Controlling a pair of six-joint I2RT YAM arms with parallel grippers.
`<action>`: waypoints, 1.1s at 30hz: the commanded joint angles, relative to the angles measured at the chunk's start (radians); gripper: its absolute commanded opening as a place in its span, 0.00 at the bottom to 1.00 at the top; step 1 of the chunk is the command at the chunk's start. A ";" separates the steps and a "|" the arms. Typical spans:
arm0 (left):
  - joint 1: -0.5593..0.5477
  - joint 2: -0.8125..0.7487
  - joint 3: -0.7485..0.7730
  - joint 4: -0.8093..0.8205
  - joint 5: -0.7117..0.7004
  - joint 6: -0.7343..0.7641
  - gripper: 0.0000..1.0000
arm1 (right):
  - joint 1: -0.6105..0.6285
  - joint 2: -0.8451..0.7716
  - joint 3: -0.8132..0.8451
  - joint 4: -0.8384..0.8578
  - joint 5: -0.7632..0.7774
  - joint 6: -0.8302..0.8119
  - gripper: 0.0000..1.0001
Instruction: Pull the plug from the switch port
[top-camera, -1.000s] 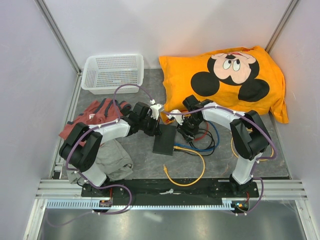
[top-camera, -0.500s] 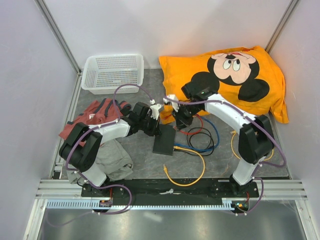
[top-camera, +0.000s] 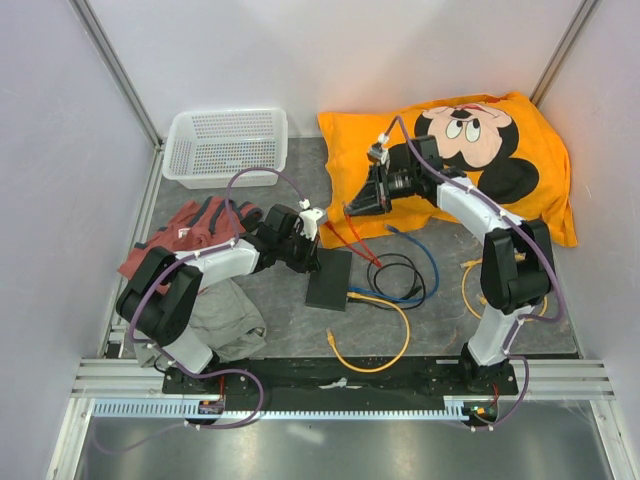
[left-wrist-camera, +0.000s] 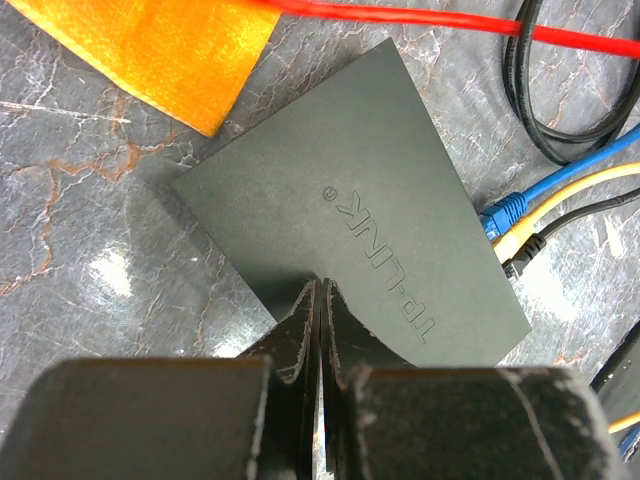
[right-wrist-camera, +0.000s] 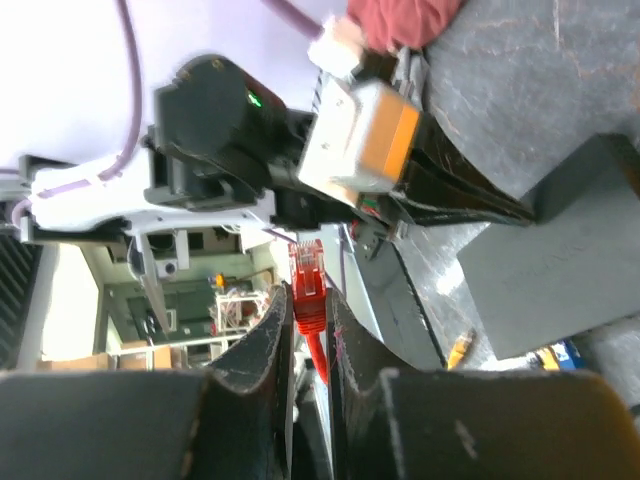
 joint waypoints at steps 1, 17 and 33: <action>-0.003 -0.004 -0.011 -0.047 -0.037 0.050 0.02 | -0.041 -0.020 0.195 -0.071 -0.030 0.136 0.00; -0.006 0.017 -0.020 -0.019 -0.017 0.027 0.01 | -0.181 -0.178 0.403 -0.784 0.766 -0.636 0.00; -0.004 0.043 0.027 -0.024 -0.002 -0.009 0.02 | -0.330 -0.337 0.372 -0.790 1.043 -1.023 0.00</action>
